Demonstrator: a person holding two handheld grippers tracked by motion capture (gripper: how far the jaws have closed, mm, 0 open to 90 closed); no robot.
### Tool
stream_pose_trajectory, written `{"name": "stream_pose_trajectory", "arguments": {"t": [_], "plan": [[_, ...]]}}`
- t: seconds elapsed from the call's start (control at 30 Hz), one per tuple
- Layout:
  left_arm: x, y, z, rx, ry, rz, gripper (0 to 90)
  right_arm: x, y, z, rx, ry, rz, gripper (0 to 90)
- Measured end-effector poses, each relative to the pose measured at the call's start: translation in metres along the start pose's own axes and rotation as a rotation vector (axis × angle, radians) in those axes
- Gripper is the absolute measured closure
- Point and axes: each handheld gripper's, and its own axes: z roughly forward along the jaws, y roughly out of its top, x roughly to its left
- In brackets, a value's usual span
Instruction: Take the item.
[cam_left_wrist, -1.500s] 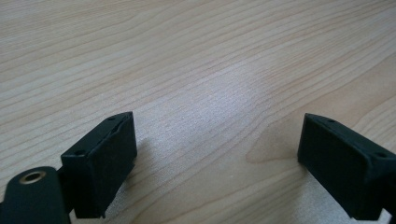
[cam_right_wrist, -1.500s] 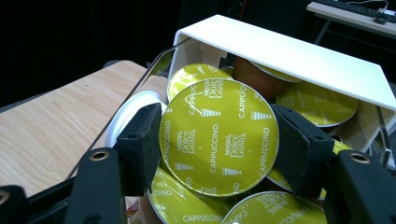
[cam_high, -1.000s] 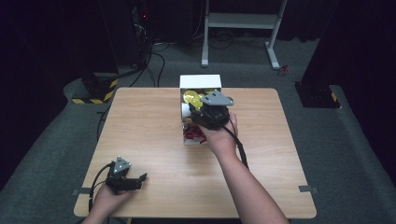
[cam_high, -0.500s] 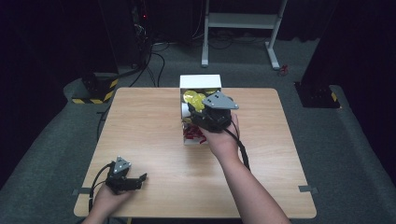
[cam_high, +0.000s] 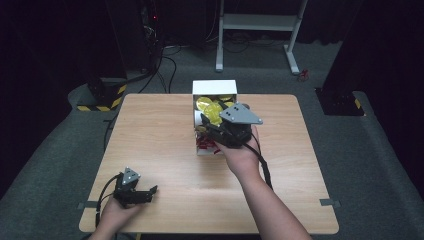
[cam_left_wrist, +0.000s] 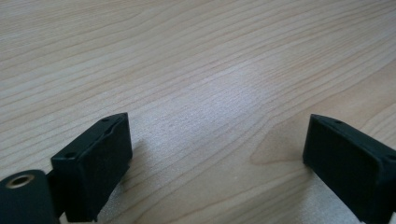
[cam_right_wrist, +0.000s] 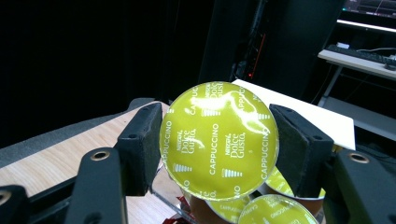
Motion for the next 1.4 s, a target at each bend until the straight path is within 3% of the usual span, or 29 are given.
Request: {"name": "stream_pose_trajectory", "arguments": {"t": [0.4,1.0,1.4], "plan": [[0.0,0.0,0.0,0.004,-0.001,0.001,6.2,-0.001,-0.017,-0.021,-0.002,0.032,0.008,38.3],[0.0,0.001,0.0,0.005,0.002,-0.002,6.5,-0.005,-0.052,-0.052,0.013,0.027,0.004,38.3],[0.0,0.001,0.001,0.005,0.001,-0.002,6.5,-0.008,-0.085,-0.059,0.049,0.021,0.018,38.4]]}}
